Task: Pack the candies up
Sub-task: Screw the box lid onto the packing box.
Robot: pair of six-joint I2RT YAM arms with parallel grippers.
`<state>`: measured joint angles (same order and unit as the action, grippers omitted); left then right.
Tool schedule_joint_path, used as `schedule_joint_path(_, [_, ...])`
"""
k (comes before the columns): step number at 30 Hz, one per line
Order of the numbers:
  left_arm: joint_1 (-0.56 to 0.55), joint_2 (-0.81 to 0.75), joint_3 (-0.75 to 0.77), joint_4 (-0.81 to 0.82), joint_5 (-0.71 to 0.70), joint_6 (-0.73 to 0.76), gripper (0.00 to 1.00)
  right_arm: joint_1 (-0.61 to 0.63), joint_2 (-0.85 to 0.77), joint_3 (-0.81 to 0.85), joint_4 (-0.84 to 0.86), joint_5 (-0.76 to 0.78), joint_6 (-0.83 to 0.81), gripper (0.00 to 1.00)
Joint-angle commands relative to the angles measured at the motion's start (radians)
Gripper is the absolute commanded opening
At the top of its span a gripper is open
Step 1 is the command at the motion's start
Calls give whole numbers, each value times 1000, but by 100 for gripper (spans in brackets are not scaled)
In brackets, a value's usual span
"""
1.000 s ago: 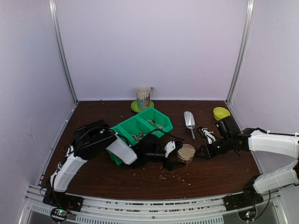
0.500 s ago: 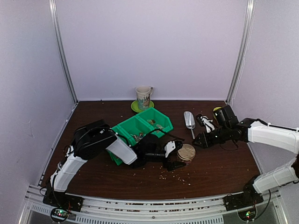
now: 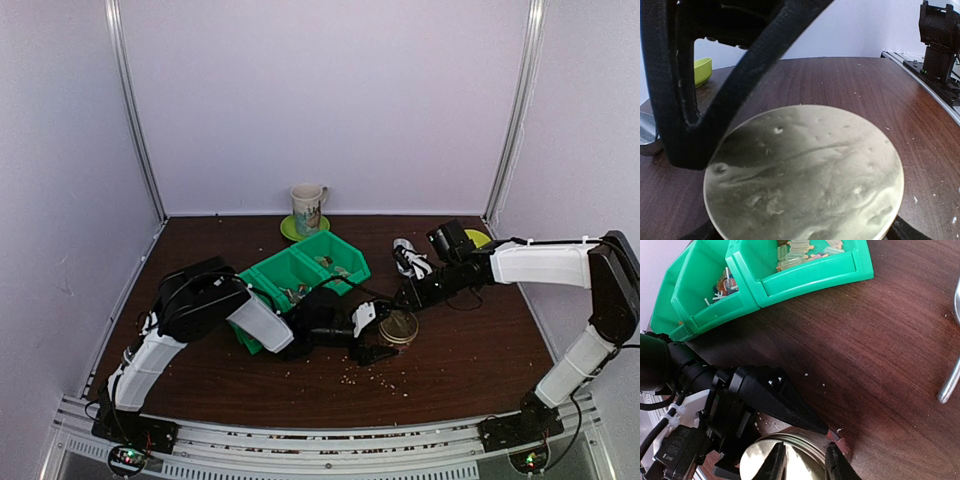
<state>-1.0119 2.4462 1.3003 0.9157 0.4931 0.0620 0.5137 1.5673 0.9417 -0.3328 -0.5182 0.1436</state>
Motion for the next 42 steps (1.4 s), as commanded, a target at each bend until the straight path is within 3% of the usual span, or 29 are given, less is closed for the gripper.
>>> schedule_joint_path(1, [4,52,-10,-97,-34,32,85,-7,-6,4,9,-25,-26,25])
schedule_joint_path(15, [5,55,-4,-102,-30,33,85,-13,-14,-43,21,-34,-23,23])
schedule_joint_path(21, [6,55,-5,-103,-32,31,85,-14,-41,-78,26,-34,-10,15])
schedule_joint_path(42, [12,57,2,-104,-50,15,83,5,-306,-344,45,-1,111,8])
